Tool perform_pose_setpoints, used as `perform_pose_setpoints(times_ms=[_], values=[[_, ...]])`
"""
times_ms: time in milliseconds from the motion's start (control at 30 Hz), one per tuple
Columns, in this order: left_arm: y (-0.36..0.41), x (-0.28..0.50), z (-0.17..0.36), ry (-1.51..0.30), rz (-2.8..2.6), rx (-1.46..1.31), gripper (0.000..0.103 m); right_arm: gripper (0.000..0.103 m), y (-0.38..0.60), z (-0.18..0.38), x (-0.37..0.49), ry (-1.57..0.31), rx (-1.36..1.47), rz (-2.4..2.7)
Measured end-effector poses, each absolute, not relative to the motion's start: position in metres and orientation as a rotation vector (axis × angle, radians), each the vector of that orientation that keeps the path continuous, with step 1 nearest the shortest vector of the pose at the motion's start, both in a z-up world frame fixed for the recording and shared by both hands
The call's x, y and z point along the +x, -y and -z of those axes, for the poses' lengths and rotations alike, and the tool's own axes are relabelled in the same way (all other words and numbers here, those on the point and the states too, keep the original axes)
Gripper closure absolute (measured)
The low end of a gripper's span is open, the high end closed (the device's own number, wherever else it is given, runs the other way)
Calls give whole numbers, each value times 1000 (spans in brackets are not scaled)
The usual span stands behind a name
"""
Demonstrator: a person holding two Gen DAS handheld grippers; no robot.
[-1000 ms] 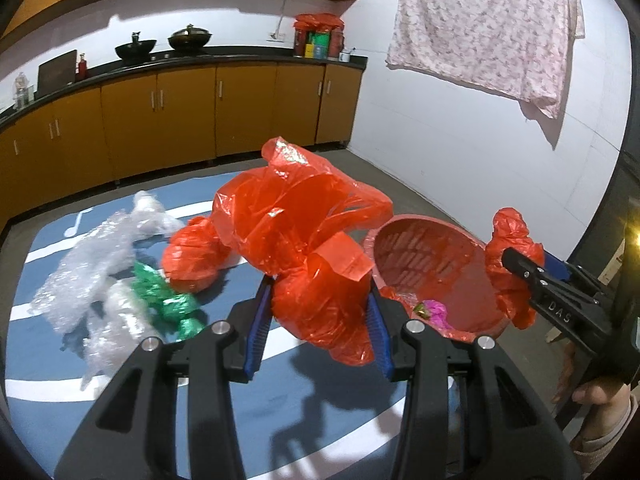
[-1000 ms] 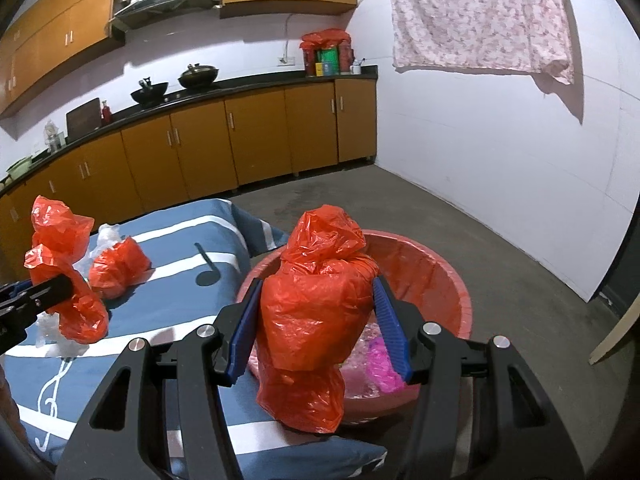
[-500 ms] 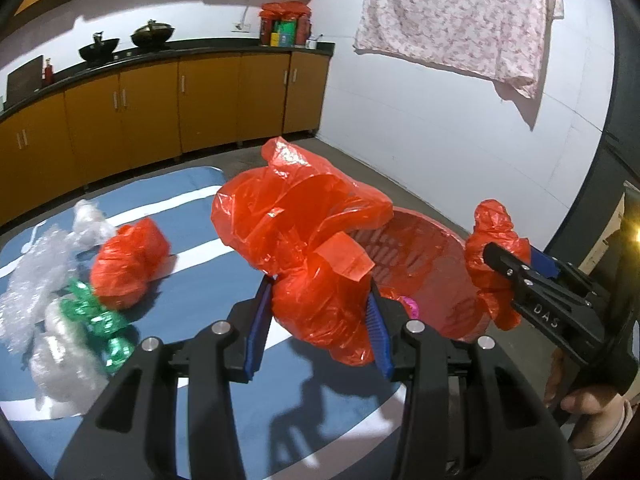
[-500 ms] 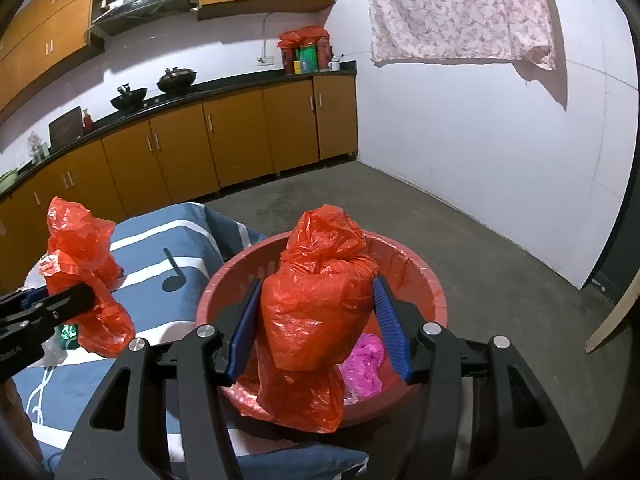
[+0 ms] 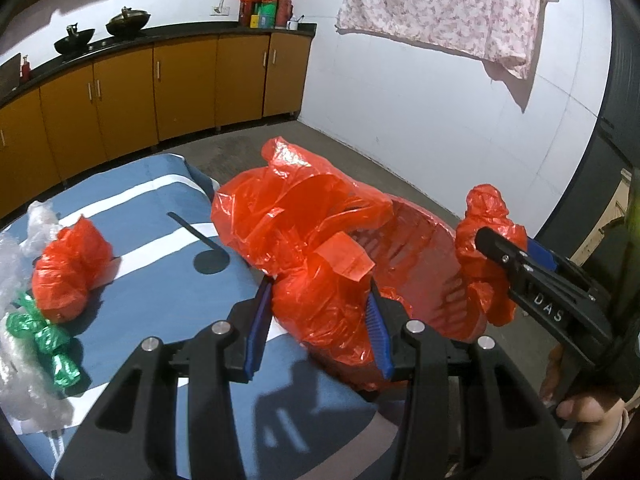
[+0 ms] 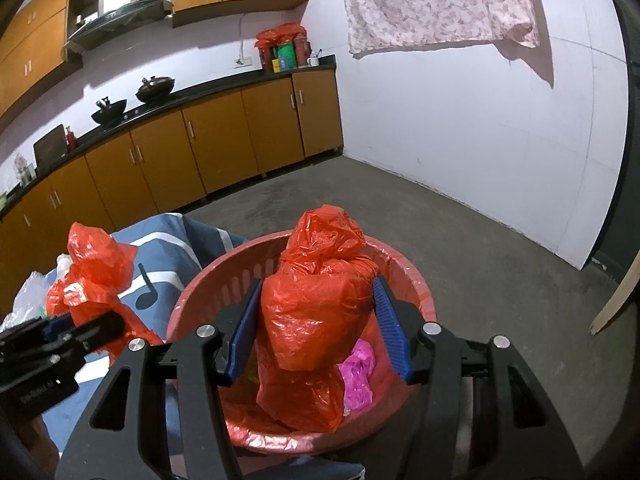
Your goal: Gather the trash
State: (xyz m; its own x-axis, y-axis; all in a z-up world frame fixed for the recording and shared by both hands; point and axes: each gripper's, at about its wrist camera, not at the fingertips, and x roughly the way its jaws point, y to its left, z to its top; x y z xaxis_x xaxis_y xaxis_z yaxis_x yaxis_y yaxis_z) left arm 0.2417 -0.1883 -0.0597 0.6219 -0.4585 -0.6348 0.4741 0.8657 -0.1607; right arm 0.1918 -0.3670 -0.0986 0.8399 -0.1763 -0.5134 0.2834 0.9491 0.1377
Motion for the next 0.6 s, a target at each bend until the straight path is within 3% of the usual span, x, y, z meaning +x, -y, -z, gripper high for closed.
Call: perform_pose_setpoints(times_ms=[400,600], values=[[215,265,72,-759,577,40,58,45,388,95,211,-496,295,247],[213,269,78,-775,578,26,48,32,394,98,209,-491,326,245]])
